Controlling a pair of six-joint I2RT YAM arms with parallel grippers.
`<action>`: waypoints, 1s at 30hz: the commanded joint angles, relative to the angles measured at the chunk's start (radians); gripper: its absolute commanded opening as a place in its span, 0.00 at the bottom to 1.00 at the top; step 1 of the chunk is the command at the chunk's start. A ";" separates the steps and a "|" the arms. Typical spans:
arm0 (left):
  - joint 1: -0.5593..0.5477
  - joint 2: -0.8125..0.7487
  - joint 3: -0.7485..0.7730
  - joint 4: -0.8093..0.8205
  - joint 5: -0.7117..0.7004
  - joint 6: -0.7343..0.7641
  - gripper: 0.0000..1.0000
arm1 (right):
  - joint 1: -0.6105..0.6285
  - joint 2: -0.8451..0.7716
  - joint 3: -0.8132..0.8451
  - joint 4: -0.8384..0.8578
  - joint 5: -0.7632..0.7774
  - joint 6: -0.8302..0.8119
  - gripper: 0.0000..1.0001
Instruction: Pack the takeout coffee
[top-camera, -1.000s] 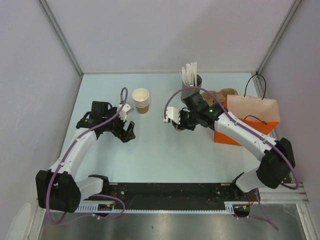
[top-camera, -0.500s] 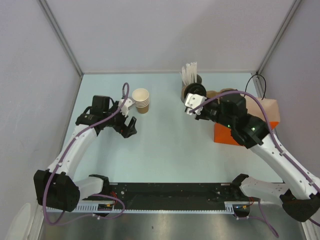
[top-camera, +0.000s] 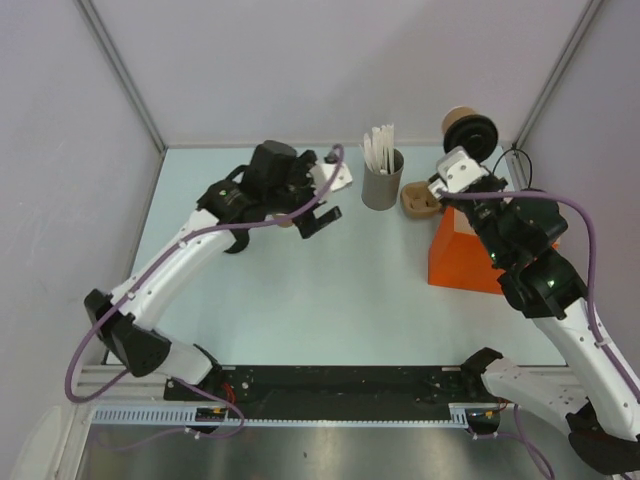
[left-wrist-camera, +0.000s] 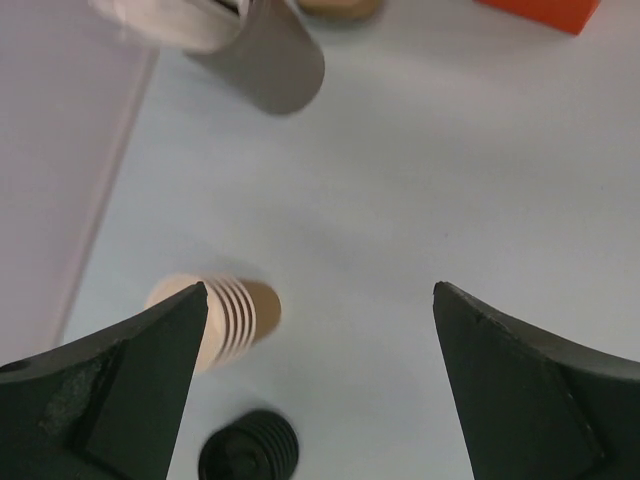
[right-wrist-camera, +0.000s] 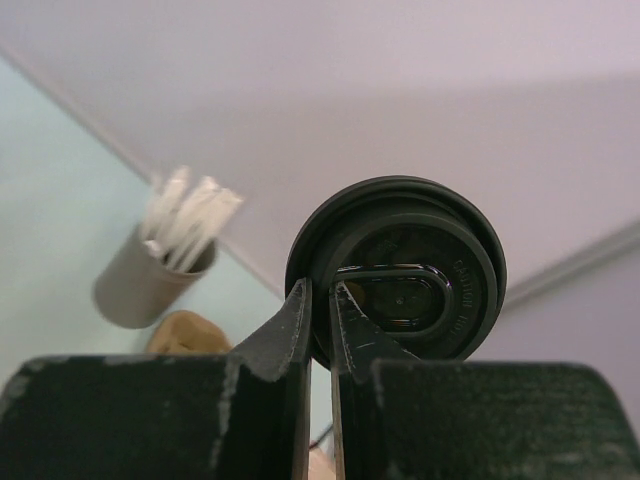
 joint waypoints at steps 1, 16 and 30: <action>-0.181 0.111 0.118 -0.009 -0.197 0.126 0.99 | -0.108 -0.022 0.012 0.171 0.141 0.061 0.00; -0.493 0.264 0.204 0.421 -0.238 0.376 0.99 | -0.545 -0.074 0.010 0.117 0.017 0.262 0.00; -0.551 0.442 0.314 0.439 -0.114 0.564 1.00 | -0.594 -0.068 0.012 0.062 0.066 0.226 0.00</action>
